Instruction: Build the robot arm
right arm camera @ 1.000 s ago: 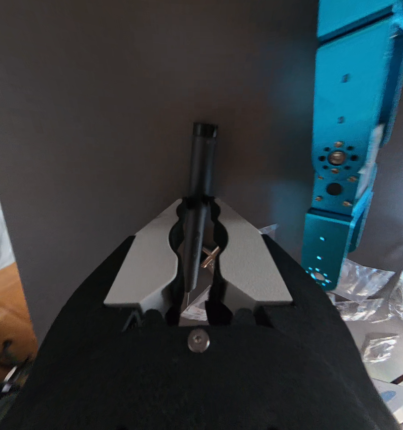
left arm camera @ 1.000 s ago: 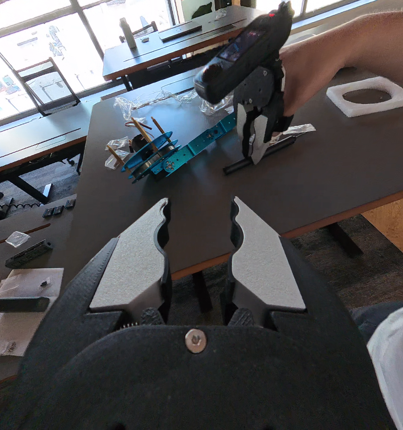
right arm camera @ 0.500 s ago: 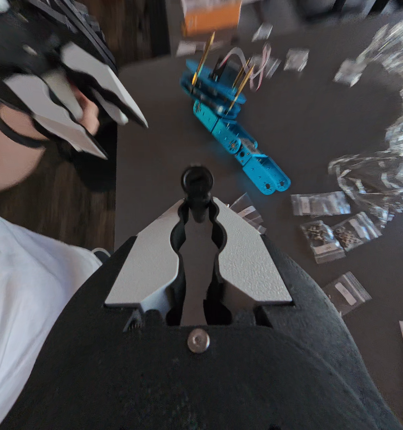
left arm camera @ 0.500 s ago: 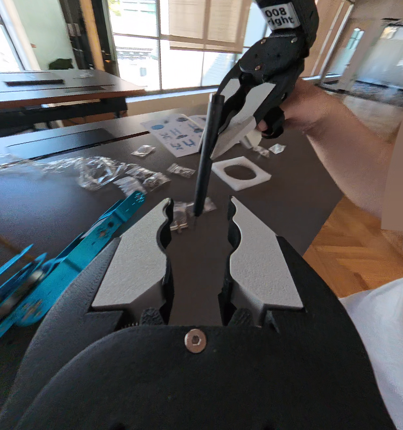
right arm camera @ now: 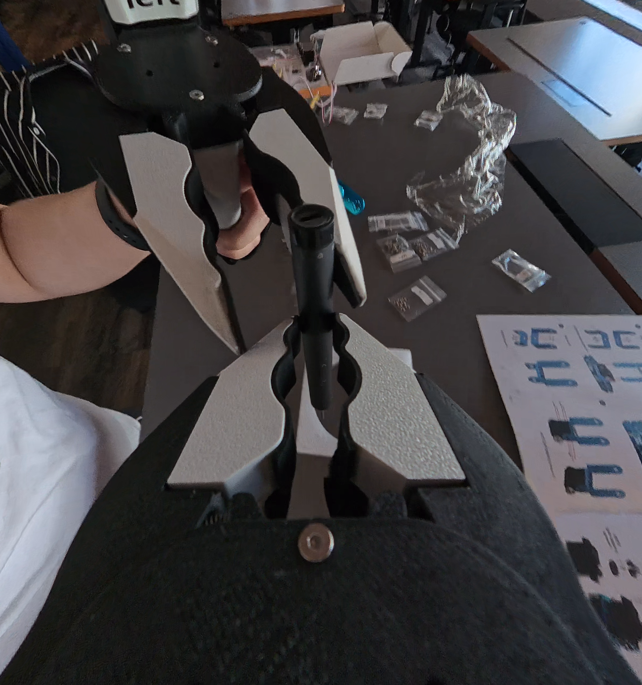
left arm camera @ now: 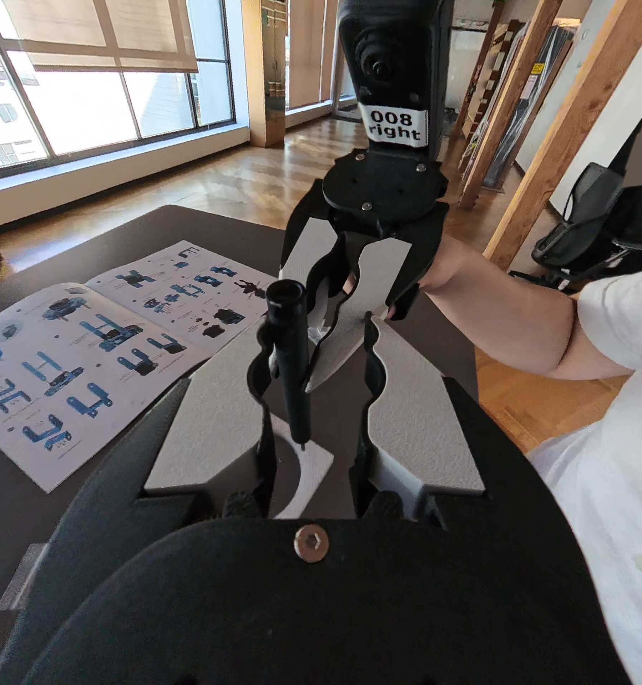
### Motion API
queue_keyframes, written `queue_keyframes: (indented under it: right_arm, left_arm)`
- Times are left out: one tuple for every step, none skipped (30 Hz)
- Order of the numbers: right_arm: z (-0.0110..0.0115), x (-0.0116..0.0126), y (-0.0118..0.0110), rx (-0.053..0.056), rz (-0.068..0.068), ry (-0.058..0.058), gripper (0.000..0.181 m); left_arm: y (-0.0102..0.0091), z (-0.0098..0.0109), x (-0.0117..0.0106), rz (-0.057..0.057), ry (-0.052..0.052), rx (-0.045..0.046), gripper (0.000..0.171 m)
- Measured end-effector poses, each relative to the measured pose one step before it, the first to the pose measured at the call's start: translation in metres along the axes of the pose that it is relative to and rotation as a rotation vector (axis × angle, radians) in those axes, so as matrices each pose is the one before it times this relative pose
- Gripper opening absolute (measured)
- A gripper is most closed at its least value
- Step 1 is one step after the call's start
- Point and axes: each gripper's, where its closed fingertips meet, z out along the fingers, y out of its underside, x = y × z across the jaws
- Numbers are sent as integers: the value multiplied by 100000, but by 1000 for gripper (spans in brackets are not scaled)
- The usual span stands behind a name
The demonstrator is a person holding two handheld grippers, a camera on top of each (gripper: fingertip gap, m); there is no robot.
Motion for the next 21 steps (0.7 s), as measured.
queue_keyframes:
  right_arm:
    - [-487, 713, 719, -797, -42, 351, 16]
    - [-354, 549, 556, 74, -215, -486, 16]
    - [-217, 313, 393, 560, 473, -1791, 16]
    - [-99, 174, 347, 120, 748, -2543, 16]
    - [35, 154, 254, 263, 457, -2286, 16]
    - [137, 118, 206, 167, 338, -2146, 16]
    - [202, 116, 188, -255, -244, -1619, 16]
    - [230, 160, 160, -452, -889, -782, 16]
    - [215, 119, 128, -644, -869, -499, 16]
    - [185, 62, 38, -339, -821, -581, 16]
    - [175, -68, 15, -272, -614, -1248, 16]
    - [161, -110, -73, 92, -477, -1580, 16]
    - [136, -160, -141, 335, -430, -1859, 16]
    - [108, -47, -183, 610, -170, -1363, 16]
    - [120, -21, -77, -59, -162, -1321, 16]
    - [119, 17, 30, -772, -836, -768, 16]
    - [125, 47, 64, -861, -936, -182, 16]
    - [140, 23, 74, -803, -694, -21, 16]
    - [131, -41, 63, -635, -691, -342, 16]
    - [133, -45, 56, -296, -344, -576, 16]
    - [146, -56, 41, -165, 113, -821, 16]
  left_arm:
    - [148, 1029, -251, -538, -2098, -262, 47]
    - [108, 791, -374, -1231, -2644, 250, 43]
    - [76, 580, -225, -1199, -1353, 329, 42]
    - [94, 423, -161, -1081, -502, 60, 42]
    - [40, 257, -199, -1052, -420, 287, 42]
    - [-89, 105, -214, -1137, -452, 786, 45]
    - [-255, 24, -22, -736, 703, 1366, 48]
    - [-251, 6, 39, -140, 939, 1187, 49]
    - [-147, 54, -140, 708, -492, 564, 48]
    - [57, 94, -272, 1773, -1463, -362, 44]
    - [142, 32, -467, 2408, -3056, -856, 32]
    - [63, -42, -385, 2163, -2870, -130, 23]
    - [-16, -131, -371, 1475, -3002, 425, 16]
    - [-92, -196, -238, 750, -2274, 1260, 16]
    - [-47, -214, -98, -625, -1082, 1425, 16]
    - [55, -204, -107, -1353, -953, 1195, 16]
    - [103, -201, -151, -1067, -1063, 1173, 15]
    - [117, -187, -112, -805, -816, 1188, 15]
    - [116, -182, -84, -800, -669, 861, 15]
    - [125, -154, -64, -732, -511, 524, 15]
    - [108, -150, -81, -513, -557, 262, 15]
